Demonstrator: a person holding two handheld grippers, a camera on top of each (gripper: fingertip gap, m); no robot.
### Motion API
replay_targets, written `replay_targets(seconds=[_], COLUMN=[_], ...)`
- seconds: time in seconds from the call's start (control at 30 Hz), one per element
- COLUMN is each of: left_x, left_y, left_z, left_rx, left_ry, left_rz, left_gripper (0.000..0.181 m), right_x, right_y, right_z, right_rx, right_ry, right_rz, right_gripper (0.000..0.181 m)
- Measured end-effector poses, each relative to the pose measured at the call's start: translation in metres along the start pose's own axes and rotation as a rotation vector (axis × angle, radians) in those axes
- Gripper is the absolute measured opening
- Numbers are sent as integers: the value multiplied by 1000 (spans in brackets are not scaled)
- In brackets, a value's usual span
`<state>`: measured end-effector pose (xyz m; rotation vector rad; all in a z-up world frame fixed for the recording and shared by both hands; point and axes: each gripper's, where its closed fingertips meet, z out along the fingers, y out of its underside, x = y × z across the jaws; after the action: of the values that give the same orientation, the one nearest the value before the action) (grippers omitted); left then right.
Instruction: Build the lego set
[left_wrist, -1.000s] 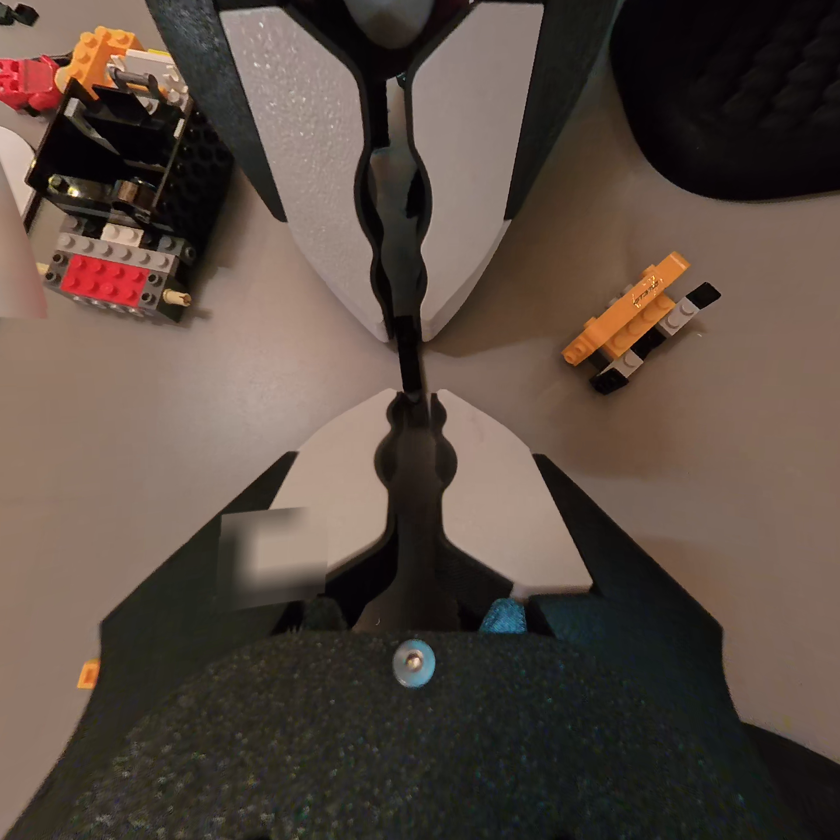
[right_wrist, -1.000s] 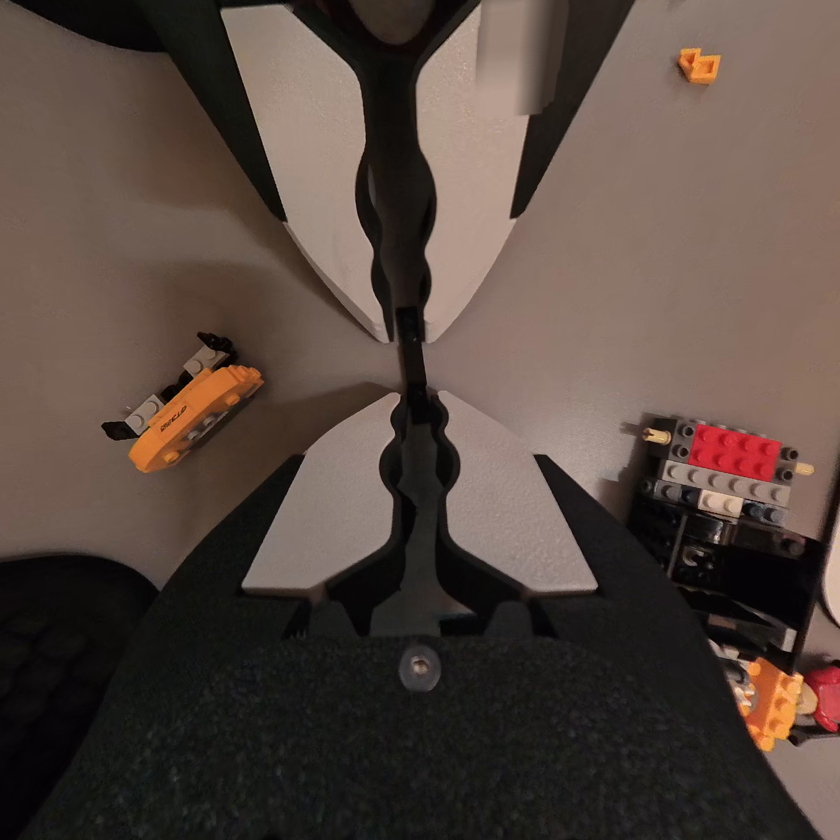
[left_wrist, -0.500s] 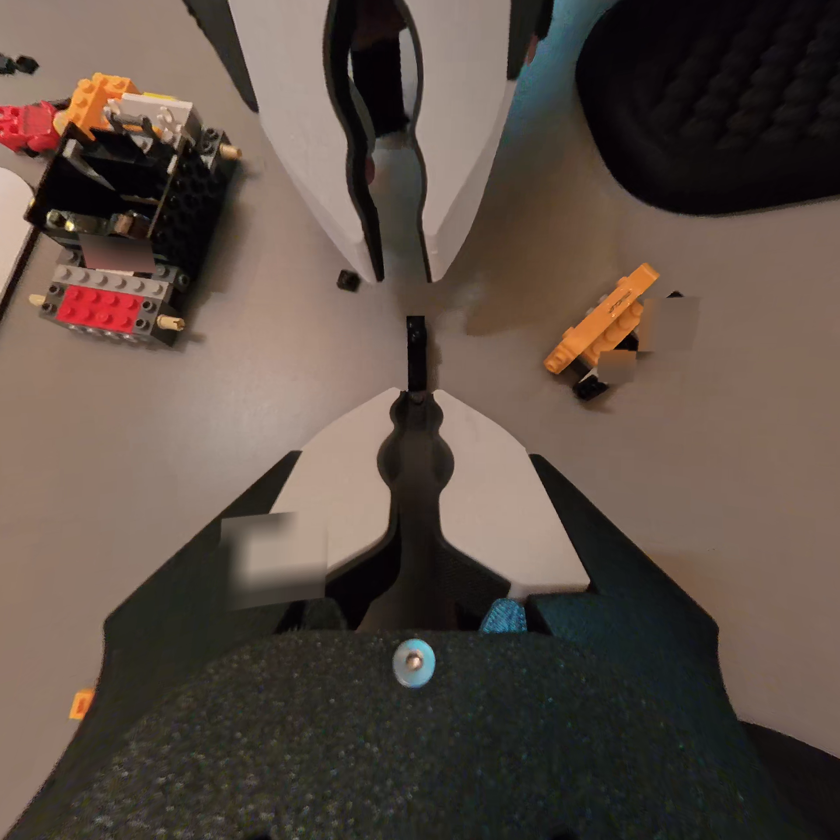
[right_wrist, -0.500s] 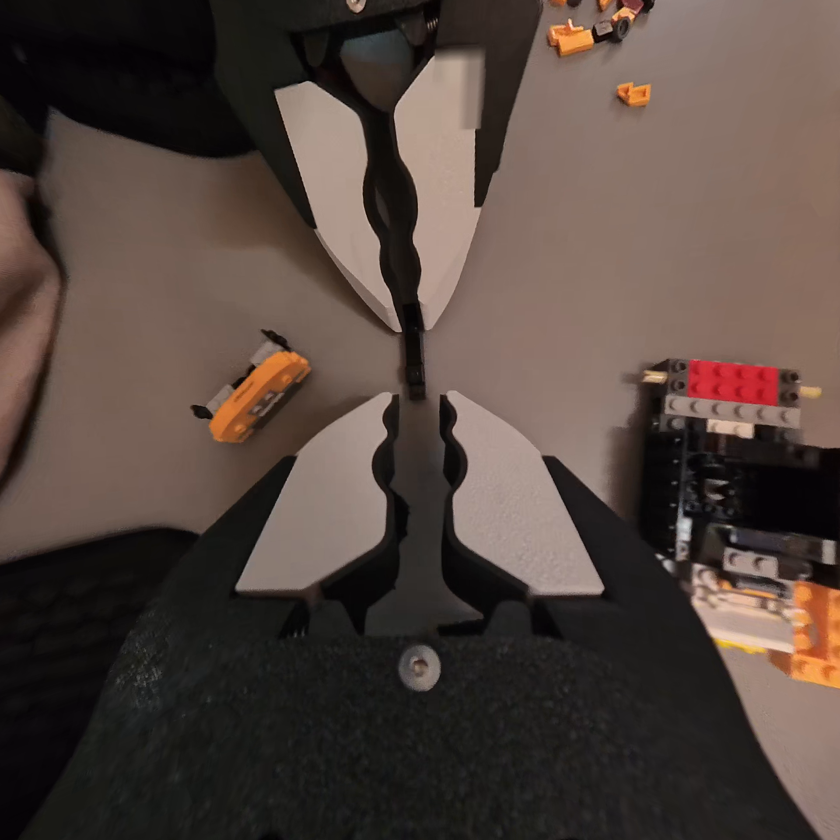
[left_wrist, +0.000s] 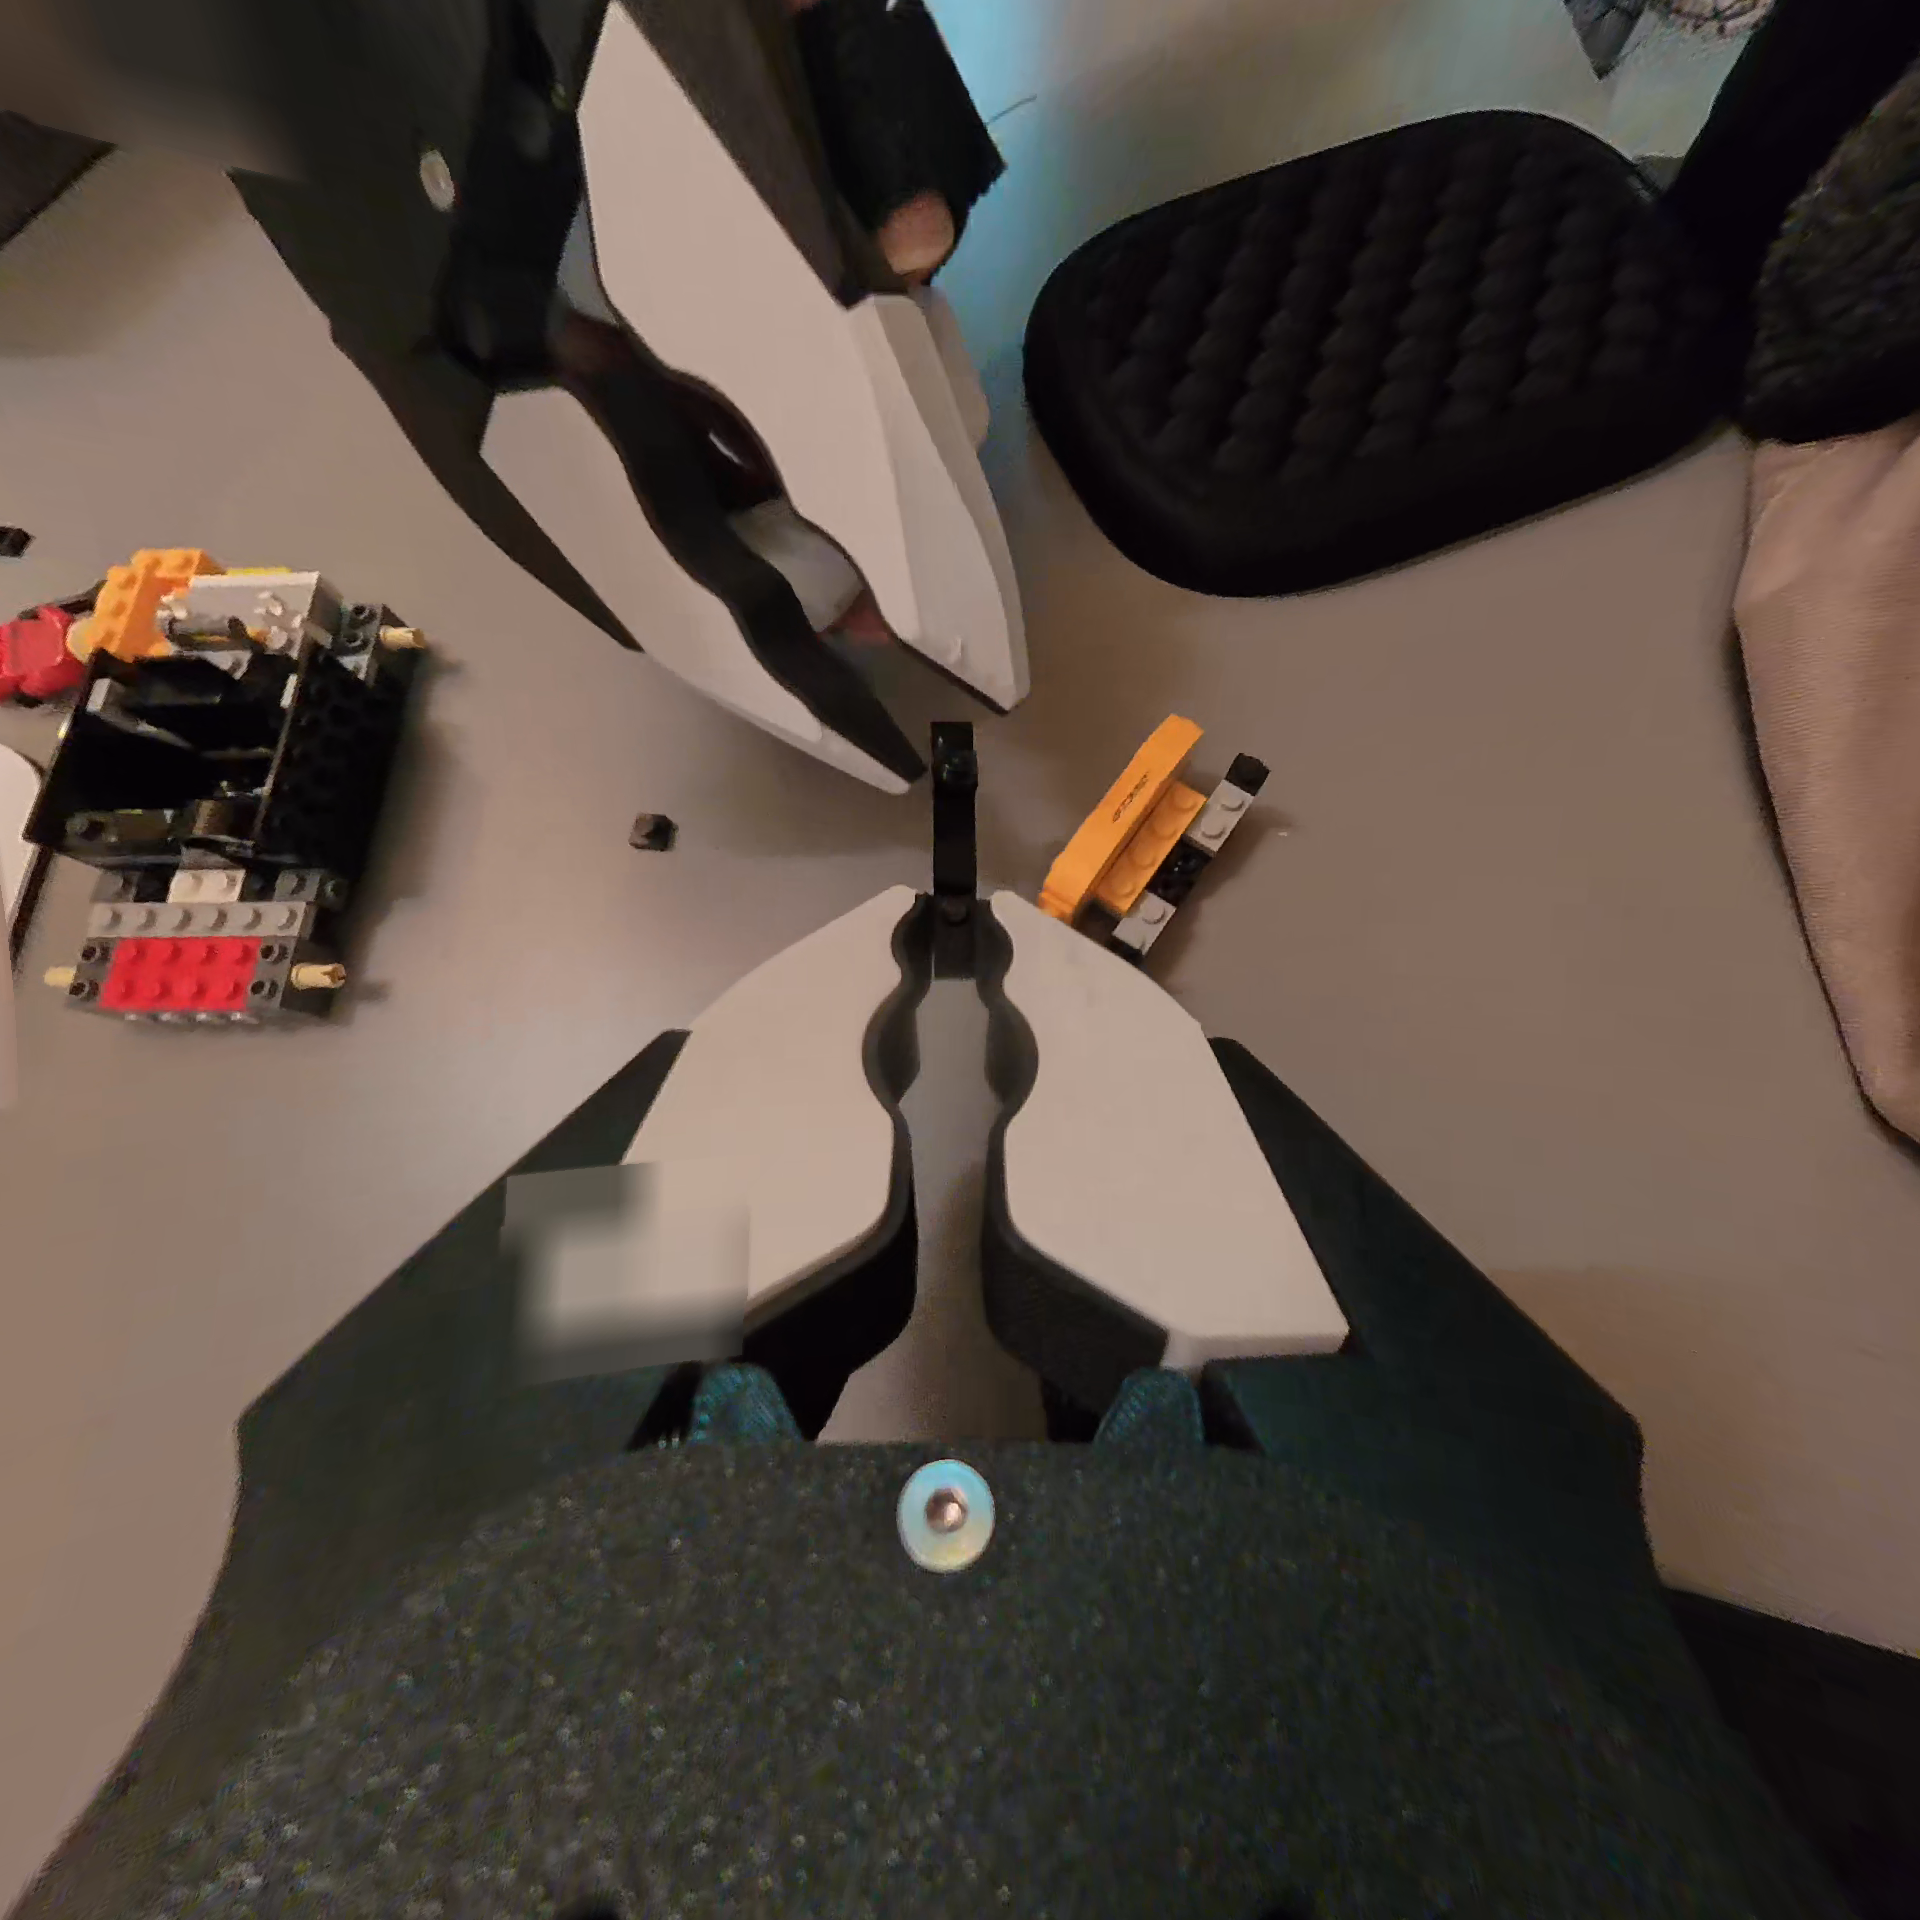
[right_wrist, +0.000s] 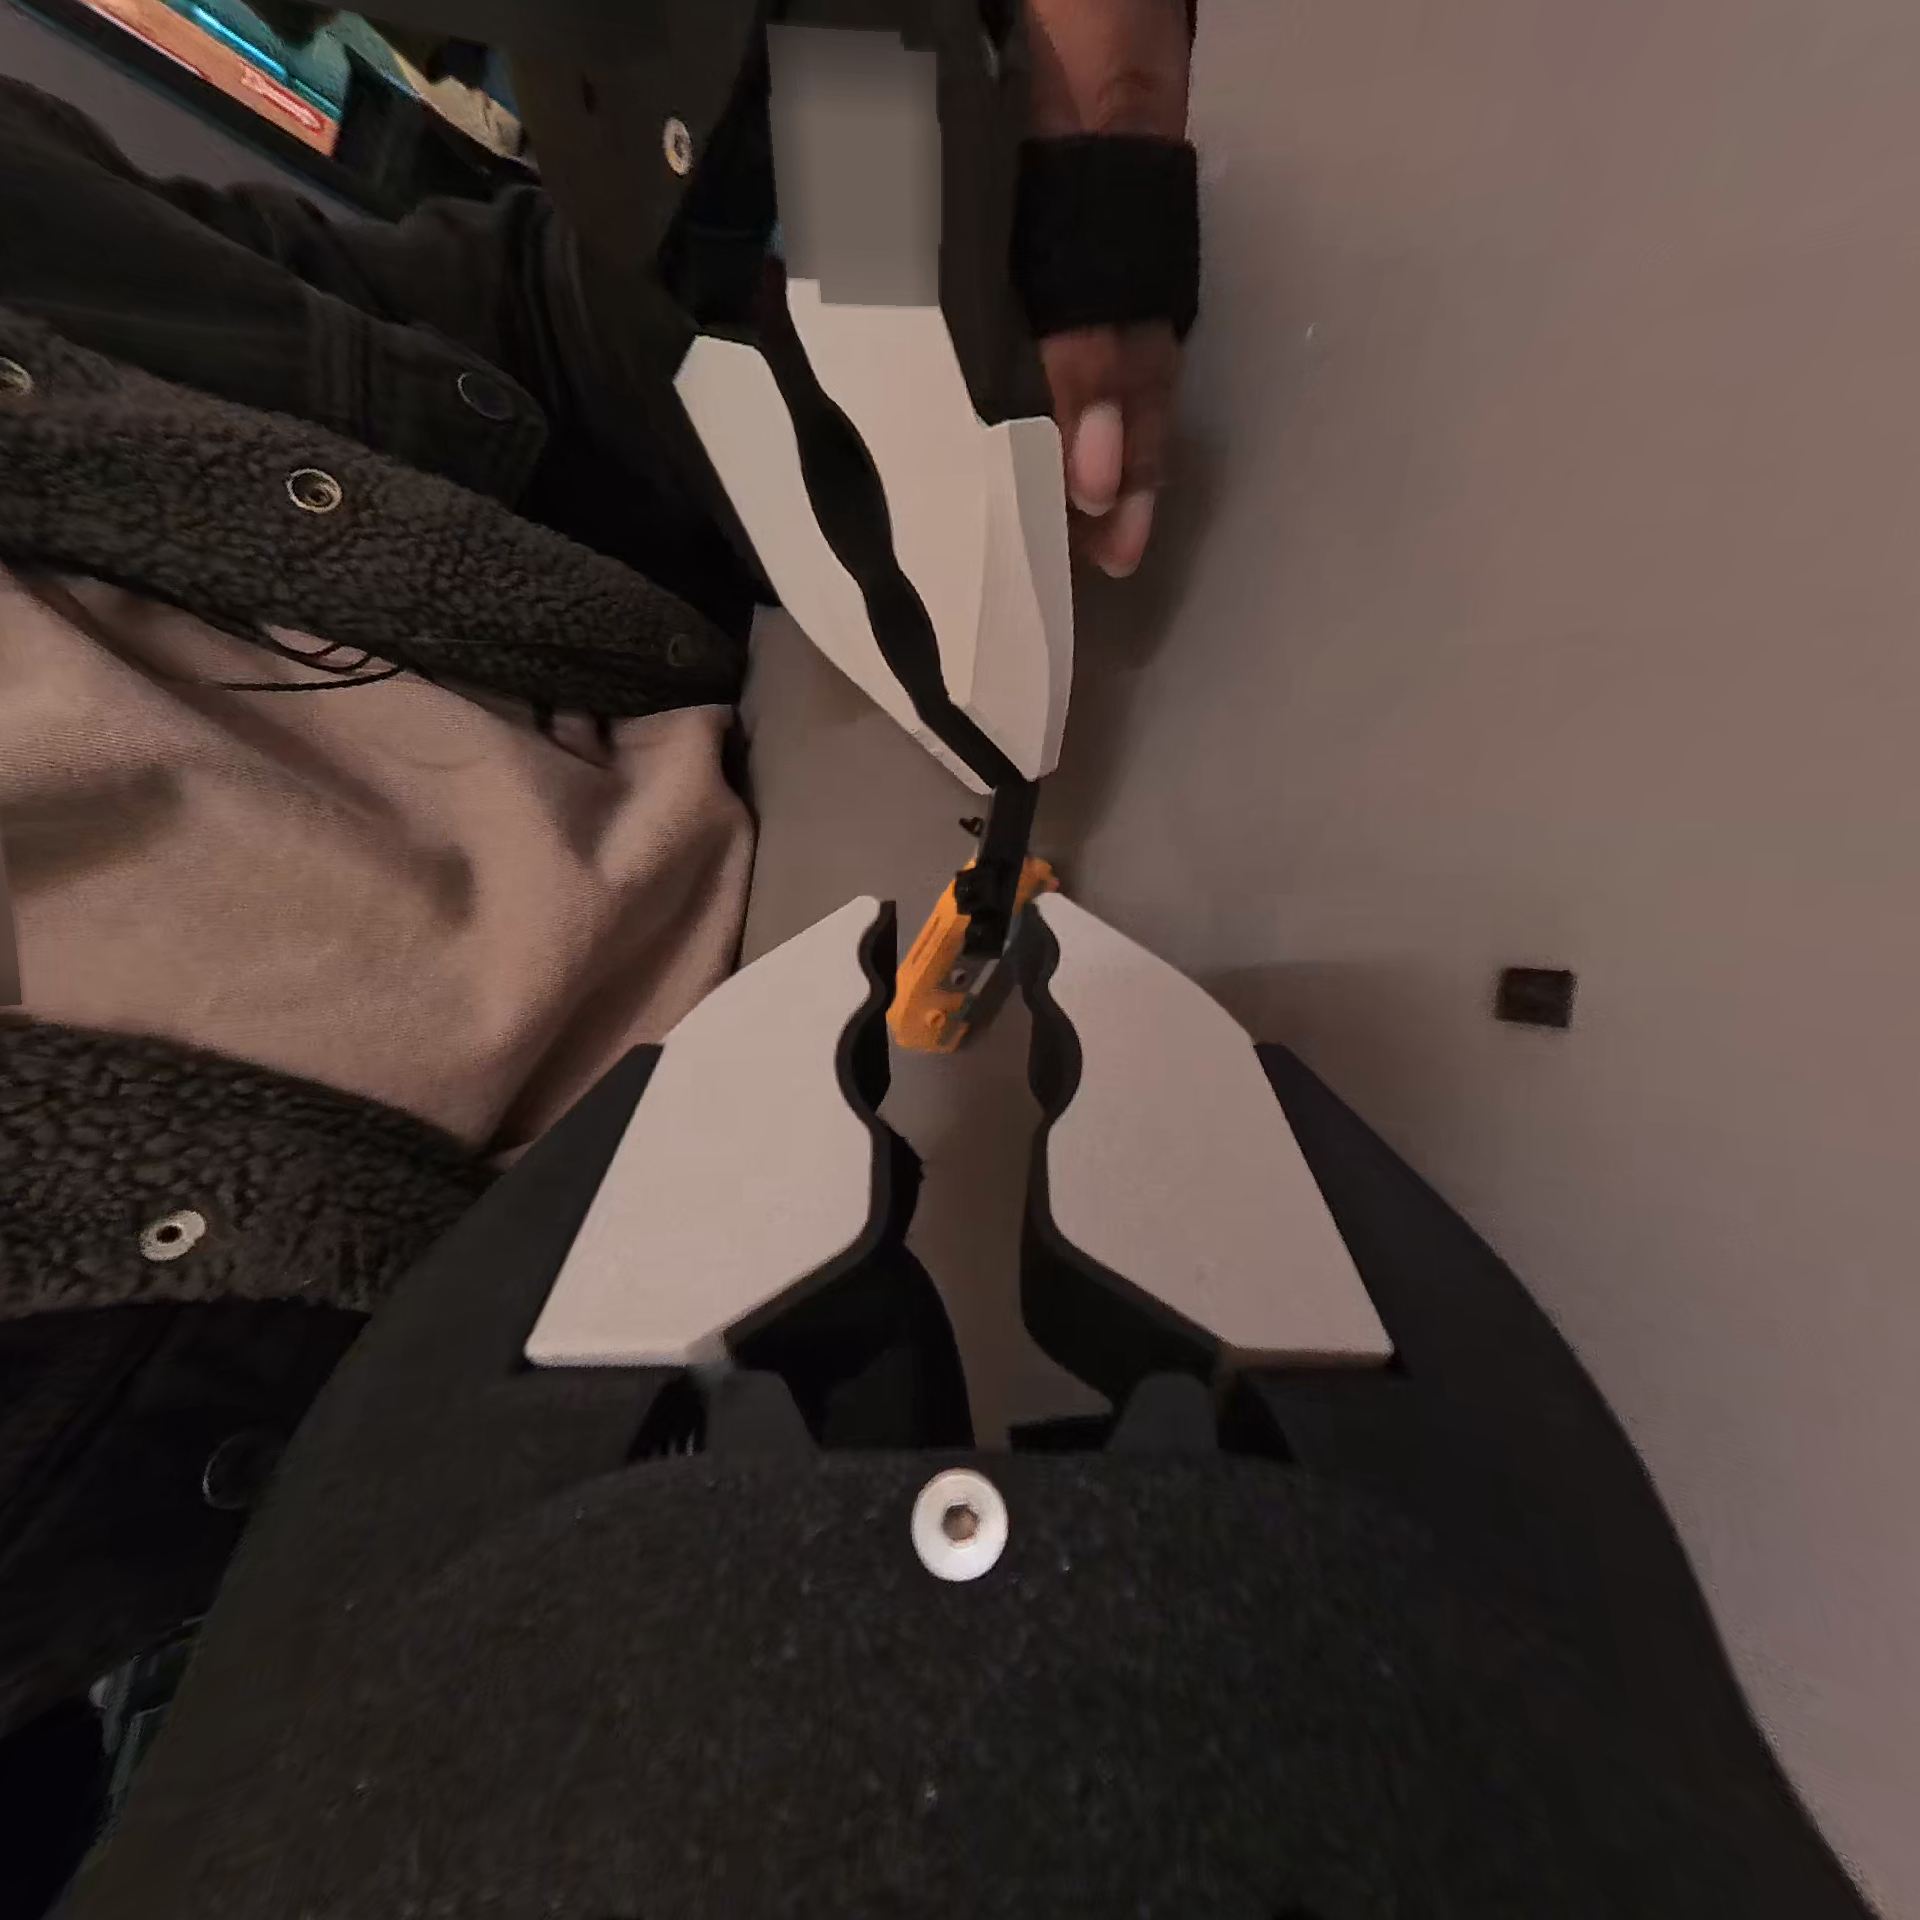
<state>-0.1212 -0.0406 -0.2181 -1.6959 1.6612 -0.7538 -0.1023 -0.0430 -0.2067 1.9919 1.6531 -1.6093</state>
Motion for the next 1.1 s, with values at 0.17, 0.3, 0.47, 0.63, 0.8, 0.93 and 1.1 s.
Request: replay_targets(seconds=[0.17, 0.3, 0.47, 0.63, 0.8, 0.93, 1.1], left_x=[3, 4, 6, 9, 11, 9, 6], left_y=[-3, -4, -8, -15, -22, -25, -32], left_z=[-2, -2, -4, -7, -10, -16, -22], left_rx=[-11, -21, -21, -22, -28, -9, 36], left_ry=[-8, -14, -29, -64, -107, -127, -145], left_rz=[24, 37, 65, 134, 205, 208, 203], left_gripper=[7, 8, 8, 7, 7, 6, 5], right_x=[-2, -5, -7, -11, -17, -18, -16], right_y=[2, 2, 3, 5, 6, 1, -6], right_z=[3, 6, 9, 9, 11, 11, 7], right_rx=[-7, -11, -21, -20, -10, 38, 75], right_ry=[-34, -58, -73, -86, -35, 84, 314], right_rz=[45, 63, 69, 66, -7, -101, -281], right_gripper=[22, 19, 11, 11, 9, 8, 8])
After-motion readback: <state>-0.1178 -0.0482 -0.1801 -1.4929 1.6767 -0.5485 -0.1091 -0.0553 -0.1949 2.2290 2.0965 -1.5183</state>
